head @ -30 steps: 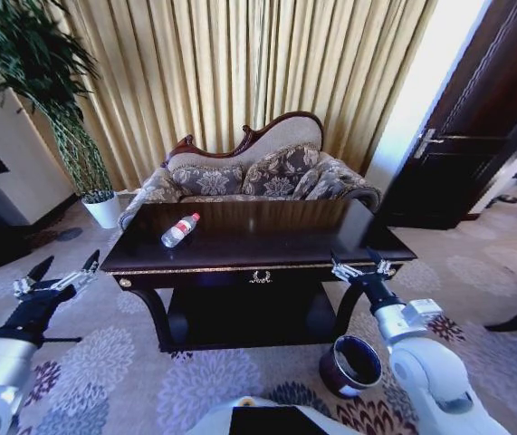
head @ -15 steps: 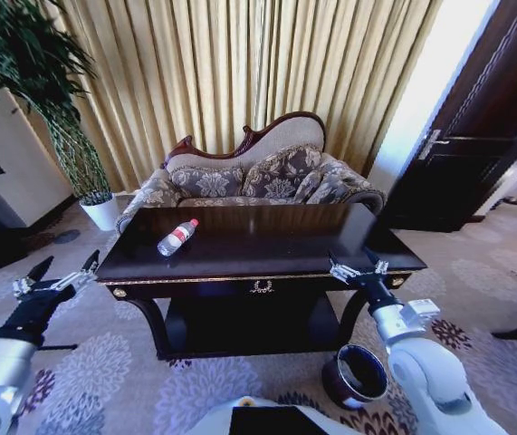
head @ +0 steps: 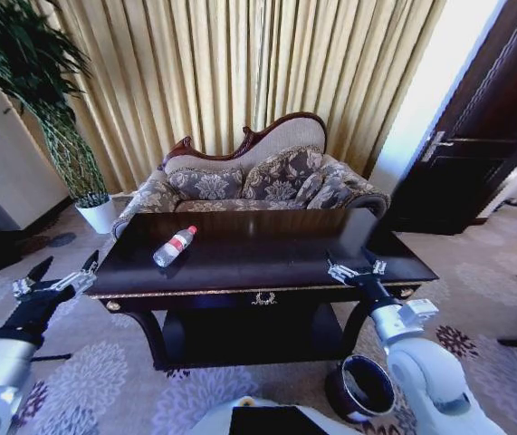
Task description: Move to the front of the table and place the trash on the table into the trash bin.
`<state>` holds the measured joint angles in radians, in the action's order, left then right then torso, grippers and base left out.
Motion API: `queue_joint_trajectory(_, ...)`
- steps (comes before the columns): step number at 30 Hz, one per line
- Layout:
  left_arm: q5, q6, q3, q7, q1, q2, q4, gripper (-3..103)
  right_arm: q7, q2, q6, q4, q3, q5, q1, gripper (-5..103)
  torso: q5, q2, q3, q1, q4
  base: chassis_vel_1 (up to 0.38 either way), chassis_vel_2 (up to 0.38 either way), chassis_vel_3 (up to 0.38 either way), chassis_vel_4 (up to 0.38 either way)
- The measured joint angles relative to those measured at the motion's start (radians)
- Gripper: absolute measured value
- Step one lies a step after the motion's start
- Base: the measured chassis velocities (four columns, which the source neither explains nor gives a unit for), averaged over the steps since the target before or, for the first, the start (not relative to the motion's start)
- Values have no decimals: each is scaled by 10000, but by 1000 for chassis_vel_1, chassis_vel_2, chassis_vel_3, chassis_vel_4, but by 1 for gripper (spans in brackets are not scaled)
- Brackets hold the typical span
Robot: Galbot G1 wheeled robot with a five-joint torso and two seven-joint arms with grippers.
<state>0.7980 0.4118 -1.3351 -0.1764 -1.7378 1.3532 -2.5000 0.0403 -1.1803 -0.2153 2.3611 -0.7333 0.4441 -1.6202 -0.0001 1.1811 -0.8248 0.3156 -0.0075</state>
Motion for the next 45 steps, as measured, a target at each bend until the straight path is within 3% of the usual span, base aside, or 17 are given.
queue_joint_trajectory(4,-7,0,50,23,40,-12,0,100,11,-19,204,-64,31,85,6,100,1,-2,-1,3,1,-84,84,96,-77)
queue_joint_trajectory(10,43,190,134,415,297,-550,0,100,29,-27,255,-194,5,100,-47,100,0,-1,0,2,1,0,0,0,0)
queue_joint_trajectory(14,382,687,470,873,1089,-1745,607,100,34,-73,280,-279,26,38,-99,100,-1,2,2,-4,-1,0,0,0,0)
queue_joint_trajectory(18,871,1132,658,1317,1539,-2358,857,100,35,-102,292,-283,32,-2,-156,100,0,1,0,-1,1,0,0,0,0)
queue_joint_trajectory(21,1325,1611,1230,2159,2119,-3162,1133,100,39,-144,303,-323,8,-92,-217,100,-2,0,0,1,0,0,0,0,0)
queue_joint_trajectory(25,1396,1685,1755,2607,2401,-3655,1295,100,48,-172,311,-372,-38,-163,-277,100,-1,0,0,0,0,0,0,0,0)
queue_joint_trajectory(30,1485,1737,3251,3400,3004,-4570,1626,100,54,-255,447,-554,-69,-201,-351,100,1,-1,0,0,0,0,0,0,0)
queue_joint_trajectory(38,1346,2269,4917,4118,3679,-4961,1761,100,55,-215,467,-747,-78,-186,-221,100,1,0,0,0,0,0,0,0,0)
queue_joint_trajectory(45,804,2891,5531,3941,3751,-5092,1860,100,55,-157,468,-822,-93,-112,-115,100,0,0,0,0,0,0,0,0,0)
